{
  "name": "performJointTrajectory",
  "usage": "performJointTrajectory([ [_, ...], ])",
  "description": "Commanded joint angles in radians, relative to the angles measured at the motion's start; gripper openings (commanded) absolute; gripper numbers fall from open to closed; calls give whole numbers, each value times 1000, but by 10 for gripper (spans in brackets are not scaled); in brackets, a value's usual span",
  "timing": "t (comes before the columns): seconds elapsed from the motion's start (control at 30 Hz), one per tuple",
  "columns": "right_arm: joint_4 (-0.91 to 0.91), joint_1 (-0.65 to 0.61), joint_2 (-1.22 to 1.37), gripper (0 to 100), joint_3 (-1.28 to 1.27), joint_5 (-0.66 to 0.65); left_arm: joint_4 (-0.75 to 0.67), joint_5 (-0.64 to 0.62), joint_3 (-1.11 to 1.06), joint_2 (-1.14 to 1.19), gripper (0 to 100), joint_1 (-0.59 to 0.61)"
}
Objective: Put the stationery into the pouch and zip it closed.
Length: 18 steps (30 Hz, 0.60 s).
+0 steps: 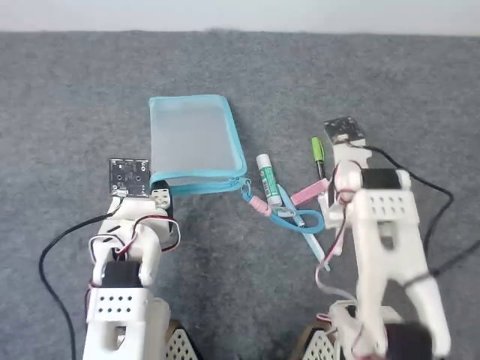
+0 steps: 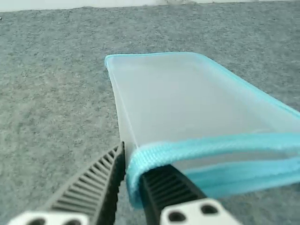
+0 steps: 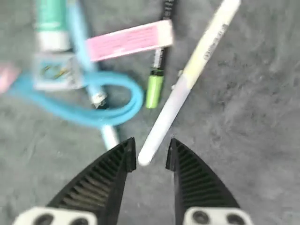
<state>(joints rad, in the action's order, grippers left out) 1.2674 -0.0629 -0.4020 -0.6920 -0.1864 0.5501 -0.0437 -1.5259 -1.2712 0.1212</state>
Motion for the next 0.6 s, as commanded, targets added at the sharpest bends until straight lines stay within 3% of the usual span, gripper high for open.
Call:
performJointTrajectory([
  [0.0,-111,21,87,115,-31,55,-32,-11,19,-2,12,-5],
  [0.57,-354,28,122,115,-256,60,-32,-11,19,-2,12,-5],
])
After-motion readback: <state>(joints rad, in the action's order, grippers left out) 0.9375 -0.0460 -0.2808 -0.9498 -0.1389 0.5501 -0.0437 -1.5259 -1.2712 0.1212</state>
